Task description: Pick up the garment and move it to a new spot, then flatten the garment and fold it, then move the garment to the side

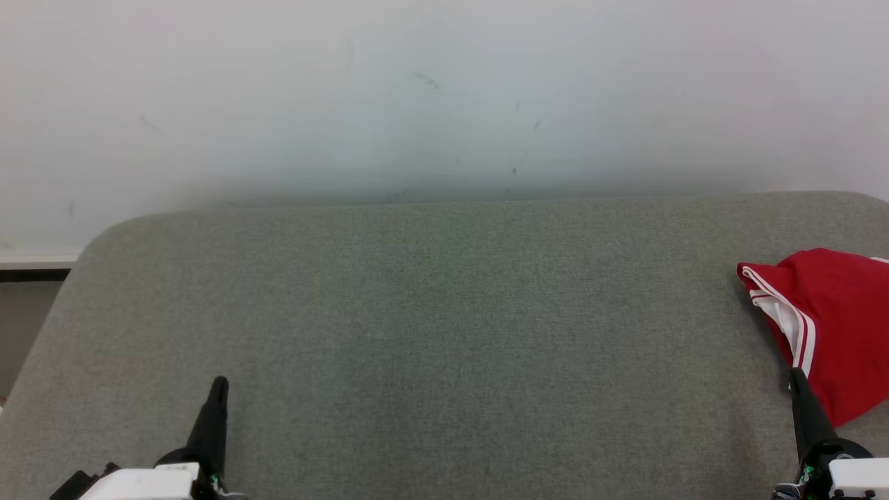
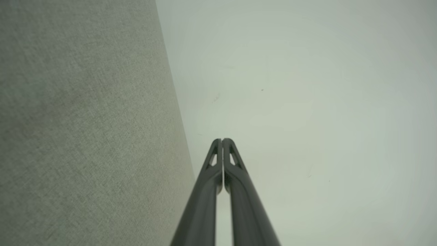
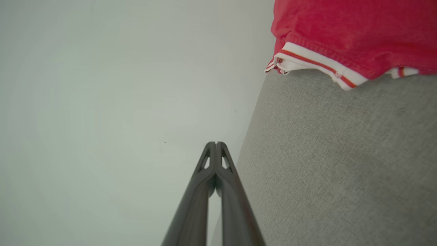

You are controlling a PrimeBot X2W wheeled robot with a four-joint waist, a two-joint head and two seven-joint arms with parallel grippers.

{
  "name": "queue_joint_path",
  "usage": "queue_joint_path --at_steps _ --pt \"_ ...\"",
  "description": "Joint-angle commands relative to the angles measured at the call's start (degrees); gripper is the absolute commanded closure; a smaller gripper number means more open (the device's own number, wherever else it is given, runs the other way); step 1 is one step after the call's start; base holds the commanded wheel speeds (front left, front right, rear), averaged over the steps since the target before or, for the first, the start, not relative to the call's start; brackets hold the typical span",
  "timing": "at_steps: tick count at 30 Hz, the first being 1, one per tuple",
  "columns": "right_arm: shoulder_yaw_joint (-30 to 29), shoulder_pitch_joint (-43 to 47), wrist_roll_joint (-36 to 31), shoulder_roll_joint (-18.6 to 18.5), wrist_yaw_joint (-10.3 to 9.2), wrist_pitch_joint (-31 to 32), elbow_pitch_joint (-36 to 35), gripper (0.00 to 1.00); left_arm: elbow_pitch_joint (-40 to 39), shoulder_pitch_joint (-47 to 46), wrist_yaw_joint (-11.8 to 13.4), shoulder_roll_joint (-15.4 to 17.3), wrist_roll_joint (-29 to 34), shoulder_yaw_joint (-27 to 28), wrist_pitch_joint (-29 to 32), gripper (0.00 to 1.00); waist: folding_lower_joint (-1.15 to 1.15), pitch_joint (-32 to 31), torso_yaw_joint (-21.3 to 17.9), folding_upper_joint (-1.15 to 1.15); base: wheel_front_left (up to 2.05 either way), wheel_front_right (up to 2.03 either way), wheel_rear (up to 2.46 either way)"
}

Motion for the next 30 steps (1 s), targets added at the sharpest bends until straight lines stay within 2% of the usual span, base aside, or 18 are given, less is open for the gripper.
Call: queue_joint_path --at_steps 1,15,30 --pt "-0.42 -0.57 1.37 0.05 -0.09 0.41 0.08 1.0 -0.25 -0.52 -0.46 0.46 -1.07 0.27 0.36 1.0 0.0 0.01 0.07 0.0 0.0 0.0 0.0" --pt "-1.38 -0.83 5.8 0.5 -0.1 1.94 0.32 1.0 -0.16 -0.93 -0.56 0.48 -6.41 0.44 1.78 1.0 0.0 0.06 0.81 0.0 0.0 0.0 0.0" --pt "-1.46 -0.82 5.46 0.52 -0.1 1.91 0.31 1.0 -0.17 -0.9 -0.55 0.47 -6.27 0.42 1.78 1.0 0.0 0.06 0.82 0.0 0.0 0.0 0.0"
